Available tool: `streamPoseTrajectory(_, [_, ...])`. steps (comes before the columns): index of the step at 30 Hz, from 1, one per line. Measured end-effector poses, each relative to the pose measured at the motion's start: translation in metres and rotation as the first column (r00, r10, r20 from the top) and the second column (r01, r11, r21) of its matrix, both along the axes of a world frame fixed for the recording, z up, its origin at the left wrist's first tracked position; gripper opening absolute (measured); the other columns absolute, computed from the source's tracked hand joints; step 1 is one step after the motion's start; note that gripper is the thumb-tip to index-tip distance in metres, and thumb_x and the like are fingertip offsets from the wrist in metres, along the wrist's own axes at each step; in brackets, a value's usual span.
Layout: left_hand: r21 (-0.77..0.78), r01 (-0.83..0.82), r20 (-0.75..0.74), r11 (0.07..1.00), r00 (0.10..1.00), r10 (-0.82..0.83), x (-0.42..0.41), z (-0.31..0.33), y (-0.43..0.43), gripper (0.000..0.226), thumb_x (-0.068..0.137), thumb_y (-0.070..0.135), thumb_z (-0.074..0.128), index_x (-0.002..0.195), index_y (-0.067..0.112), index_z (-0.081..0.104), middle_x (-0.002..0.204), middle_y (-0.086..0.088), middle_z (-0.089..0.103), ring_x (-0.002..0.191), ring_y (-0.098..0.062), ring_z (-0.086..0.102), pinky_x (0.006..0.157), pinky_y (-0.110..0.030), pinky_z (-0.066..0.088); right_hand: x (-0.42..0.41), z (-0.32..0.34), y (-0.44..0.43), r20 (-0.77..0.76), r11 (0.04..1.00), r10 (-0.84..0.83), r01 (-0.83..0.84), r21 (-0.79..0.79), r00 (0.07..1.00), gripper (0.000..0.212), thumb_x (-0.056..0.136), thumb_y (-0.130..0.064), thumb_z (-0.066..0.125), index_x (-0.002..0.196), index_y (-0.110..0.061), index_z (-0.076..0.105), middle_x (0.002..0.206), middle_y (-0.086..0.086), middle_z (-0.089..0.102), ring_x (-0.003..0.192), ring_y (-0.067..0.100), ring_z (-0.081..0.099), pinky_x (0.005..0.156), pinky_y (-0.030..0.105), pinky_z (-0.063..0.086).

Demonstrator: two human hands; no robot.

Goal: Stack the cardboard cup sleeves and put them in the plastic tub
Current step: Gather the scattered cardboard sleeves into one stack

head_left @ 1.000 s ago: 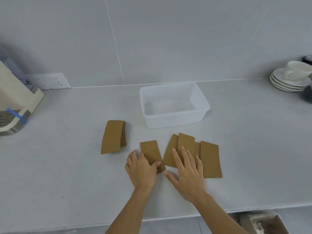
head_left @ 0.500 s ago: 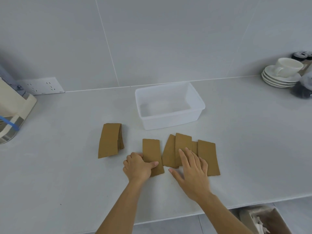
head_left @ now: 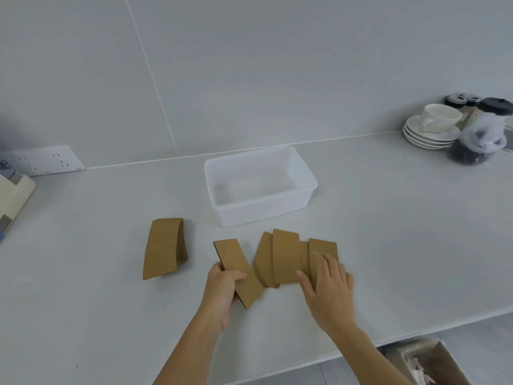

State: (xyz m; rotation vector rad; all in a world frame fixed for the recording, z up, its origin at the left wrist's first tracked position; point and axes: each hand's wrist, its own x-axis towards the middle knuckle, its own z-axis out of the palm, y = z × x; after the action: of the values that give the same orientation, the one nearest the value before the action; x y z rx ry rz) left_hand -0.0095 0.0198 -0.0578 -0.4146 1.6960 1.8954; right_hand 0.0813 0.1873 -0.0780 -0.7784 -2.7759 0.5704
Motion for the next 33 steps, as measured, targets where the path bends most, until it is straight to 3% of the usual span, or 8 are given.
streamPoseTrajectory(4, [0.178,-0.011,0.065,0.984,0.998,-0.001,0.000,0.005,0.009,0.034,0.082,-0.010,0.041,0.108,0.006,0.056,0.087,-0.013,0.076,0.084,-0.024,0.071,0.065,-0.035,0.054,0.000,-0.002,0.018,0.060,0.989,-0.147,0.149,-0.013,0.987,0.060,0.087,-0.045,0.052,0.131,-0.005,0.042,0.136,0.013,0.045,0.123,0.029,0.041,0.101,0.038,0.027])
streamPoseTrajectory(13, [0.298,-0.024,0.118,0.954,0.993,-0.012,0.004,0.008,0.044,0.030,0.087,0.007,0.050,0.116,0.004,0.054,0.081,-0.014,0.076,0.075,-0.025,0.072,0.070,-0.043,0.059,0.002,-0.016,0.042,0.199,0.981,-0.194,0.191,0.033,0.960,0.087,0.077,-0.071,0.043,0.133,-0.006,0.035,0.148,0.010,0.026,0.128,0.027,0.031,0.101,0.038,0.024])
streamPoseTrajectory(18, [0.302,-0.009,0.090,0.953,0.996,-0.019,0.003,0.012,0.072,0.023,0.087,0.016,0.054,0.109,0.010,0.058,0.084,-0.010,0.076,0.080,-0.024,0.071,0.070,-0.039,0.058,0.002,-0.016,0.051,0.186,0.994,-0.112,0.113,0.006,0.976,0.076,0.079,-0.065,0.047,0.130,-0.009,0.039,0.150,0.009,0.021,0.130,0.027,0.027,0.100,0.038,0.019])
streamPoseTrajectory(21, [0.284,0.000,0.091,0.959,0.995,-0.027,0.000,0.015,0.084,0.018,0.086,0.026,0.057,0.101,0.017,0.060,0.087,-0.006,0.077,0.079,-0.019,0.072,0.055,-0.030,0.056,0.001,-0.015,0.060,0.190,0.993,-0.082,0.095,-0.064,0.978,0.072,0.078,-0.062,0.053,0.127,-0.011,0.040,0.150,0.009,0.020,0.130,0.027,0.025,0.101,0.038,0.018])
streamPoseTrajectory(27, [0.298,-0.063,0.093,0.953,0.995,0.037,-0.002,0.019,0.099,0.031,0.083,0.038,0.064,0.105,0.016,0.062,0.085,-0.009,0.076,0.078,-0.023,0.071,0.067,-0.033,0.056,-0.004,-0.008,0.076,0.120,0.974,-0.071,0.095,-0.205,0.990,0.064,0.081,-0.041,0.062,0.129,-0.009,0.034,0.130,0.006,0.046,0.120,0.026,0.040,0.097,0.036,0.027])
streamPoseTrajectory(30, [0.303,-0.081,0.113,0.949,0.992,0.049,0.000,0.016,0.099,0.034,0.080,0.044,0.065,0.103,0.020,0.064,0.083,-0.007,0.077,0.073,-0.020,0.072,0.063,-0.032,0.056,-0.007,-0.001,0.081,0.030,0.910,-0.040,0.049,-0.412,0.999,0.043,0.089,-0.021,0.054,0.126,-0.012,0.035,0.111,0.006,0.058,0.096,0.026,0.055,0.081,0.037,0.046])
streamPoseTrajectory(33, [0.308,-0.106,0.132,0.945,0.989,0.067,0.003,0.012,0.097,0.040,0.078,0.047,0.066,0.105,0.019,0.064,0.083,-0.009,0.074,0.073,-0.022,0.069,0.067,-0.035,0.056,-0.009,0.003,0.083,-0.057,0.834,-0.052,0.012,-0.552,0.997,0.032,0.094,-0.014,0.044,0.124,-0.017,0.037,0.096,0.000,0.059,0.074,0.017,0.056,0.056,0.028,0.043])
